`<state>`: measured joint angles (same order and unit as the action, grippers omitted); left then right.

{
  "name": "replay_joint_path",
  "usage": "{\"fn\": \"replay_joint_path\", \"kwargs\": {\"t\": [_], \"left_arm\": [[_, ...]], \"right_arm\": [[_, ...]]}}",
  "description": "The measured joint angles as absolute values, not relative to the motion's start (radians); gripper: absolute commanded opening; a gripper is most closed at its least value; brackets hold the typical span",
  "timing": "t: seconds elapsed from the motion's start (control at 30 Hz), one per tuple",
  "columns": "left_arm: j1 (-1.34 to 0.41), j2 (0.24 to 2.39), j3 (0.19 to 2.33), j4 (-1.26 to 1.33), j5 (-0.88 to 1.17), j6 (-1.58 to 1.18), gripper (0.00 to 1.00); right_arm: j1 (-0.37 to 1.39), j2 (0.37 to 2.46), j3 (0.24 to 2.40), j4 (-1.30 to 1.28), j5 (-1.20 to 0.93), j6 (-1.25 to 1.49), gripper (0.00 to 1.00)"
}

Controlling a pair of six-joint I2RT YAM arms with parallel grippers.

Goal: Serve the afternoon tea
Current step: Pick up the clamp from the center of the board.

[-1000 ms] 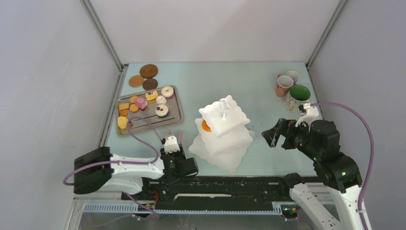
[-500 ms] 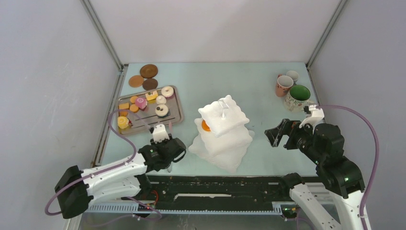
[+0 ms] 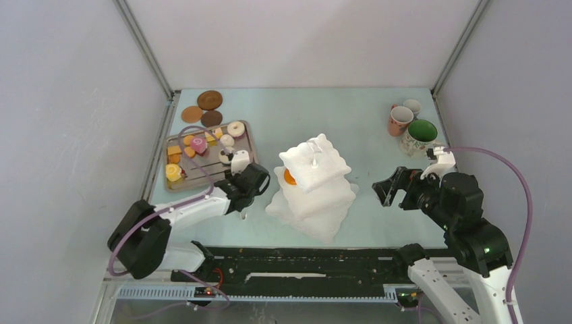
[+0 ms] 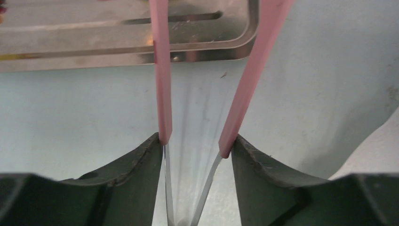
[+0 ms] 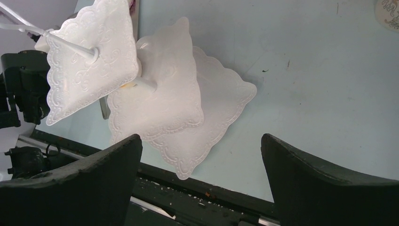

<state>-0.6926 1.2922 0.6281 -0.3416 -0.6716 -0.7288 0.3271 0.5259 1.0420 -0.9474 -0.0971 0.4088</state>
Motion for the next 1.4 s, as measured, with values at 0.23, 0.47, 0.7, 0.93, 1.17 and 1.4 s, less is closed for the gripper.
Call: {"fn": "replay_joint_path", "kwargs": {"t": [0.23, 0.47, 0.7, 0.93, 1.17, 1.4], "left_arm": [[-0.674, 1.376, 0.66, -0.251, -0.639, -0.696, 0.75], [-0.651, 1.394, 0.642, -0.187, -0.624, -0.69, 0.9], [-0.688, 1.341, 0.521, -0.137, -0.636, -0.709, 0.92], [-0.802, 1.338, 0.416, 0.006, -0.741, -0.719, 0.84], [-0.87, 1.423, 0.363, 0.205, -0.873, -0.757, 0.68], [-0.9, 1.487, 0.354, 0.297, -0.957, -0.778, 0.52]], "right_arm": [[0.327, 0.54, 1.025, -0.944, -0.098, 0.409, 1.0], [0.327, 0.548, 1.021, -0.944, -0.102, 0.407, 1.0], [0.327, 0.548, 1.003, -0.939, -0.11, 0.411, 1.0], [0.327, 0.548, 0.96, -0.937, -0.126, 0.419, 1.0], [0.327, 0.549, 0.956, -0.944, -0.128, 0.419, 1.0], [0.327, 0.577, 0.956, -0.943, -0.137, 0.419, 1.0]]}}
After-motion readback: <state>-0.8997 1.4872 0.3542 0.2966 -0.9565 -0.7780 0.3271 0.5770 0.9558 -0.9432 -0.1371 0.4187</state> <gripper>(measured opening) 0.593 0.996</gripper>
